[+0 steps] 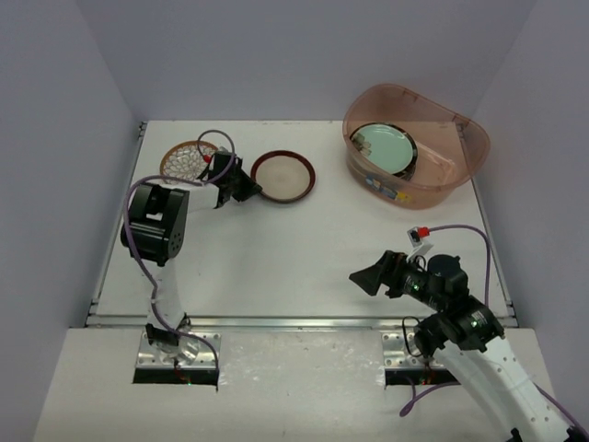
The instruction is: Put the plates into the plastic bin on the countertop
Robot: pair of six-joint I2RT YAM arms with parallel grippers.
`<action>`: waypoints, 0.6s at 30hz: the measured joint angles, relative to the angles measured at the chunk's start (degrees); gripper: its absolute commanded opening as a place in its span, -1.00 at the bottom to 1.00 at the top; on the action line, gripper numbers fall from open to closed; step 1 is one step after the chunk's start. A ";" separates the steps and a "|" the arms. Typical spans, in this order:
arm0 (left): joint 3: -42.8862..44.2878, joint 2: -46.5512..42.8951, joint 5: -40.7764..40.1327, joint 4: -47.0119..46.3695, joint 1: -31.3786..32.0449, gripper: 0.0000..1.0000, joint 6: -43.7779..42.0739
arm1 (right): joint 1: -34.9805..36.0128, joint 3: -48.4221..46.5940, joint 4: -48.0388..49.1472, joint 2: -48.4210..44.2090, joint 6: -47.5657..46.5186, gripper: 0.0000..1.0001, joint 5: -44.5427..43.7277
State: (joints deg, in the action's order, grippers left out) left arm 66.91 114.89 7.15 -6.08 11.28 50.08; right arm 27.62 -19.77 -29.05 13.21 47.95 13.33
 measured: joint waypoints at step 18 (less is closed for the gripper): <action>-48.52 -47.29 10.91 -9.29 5.89 -1.00 1.13 | -2.35 -1.83 31.75 51.36 -1.93 0.98 8.62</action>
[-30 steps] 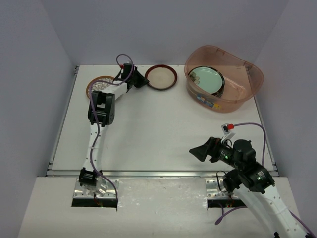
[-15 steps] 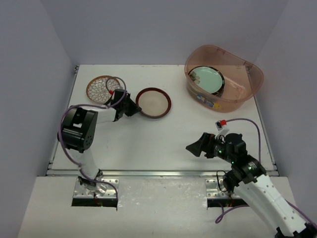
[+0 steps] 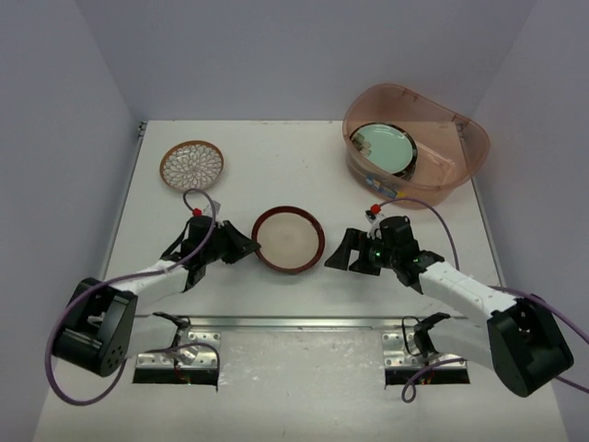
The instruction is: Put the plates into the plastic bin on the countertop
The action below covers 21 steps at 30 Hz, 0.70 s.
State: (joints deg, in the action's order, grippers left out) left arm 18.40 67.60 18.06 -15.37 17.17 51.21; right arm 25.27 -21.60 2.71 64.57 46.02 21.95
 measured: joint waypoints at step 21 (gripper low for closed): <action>-11.00 -22.22 12.04 -0.98 0.11 -1.00 1.65 | -1.75 -5.42 9.58 10.93 -2.08 -1.00 18.40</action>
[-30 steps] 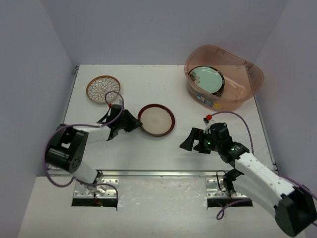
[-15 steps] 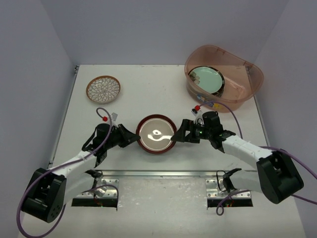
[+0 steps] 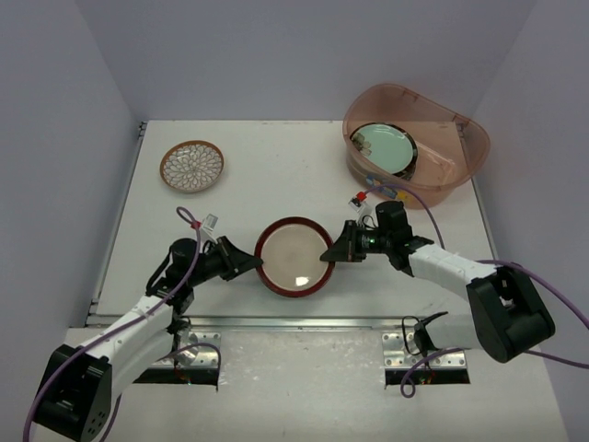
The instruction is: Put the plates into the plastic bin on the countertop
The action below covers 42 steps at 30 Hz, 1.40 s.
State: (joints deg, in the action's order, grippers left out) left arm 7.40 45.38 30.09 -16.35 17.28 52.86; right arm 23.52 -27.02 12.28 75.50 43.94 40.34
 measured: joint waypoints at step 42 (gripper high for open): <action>45.71 -23.65 -37.66 62.15 0.37 1.00 -30.28 | -28.84 -43.39 -16.95 13.82 27.67 -1.00 -27.81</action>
State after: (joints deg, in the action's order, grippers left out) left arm 53.11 21.72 -7.57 45.80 17.65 22.58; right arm -5.32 -70.40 -4.67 89.32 71.61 12.53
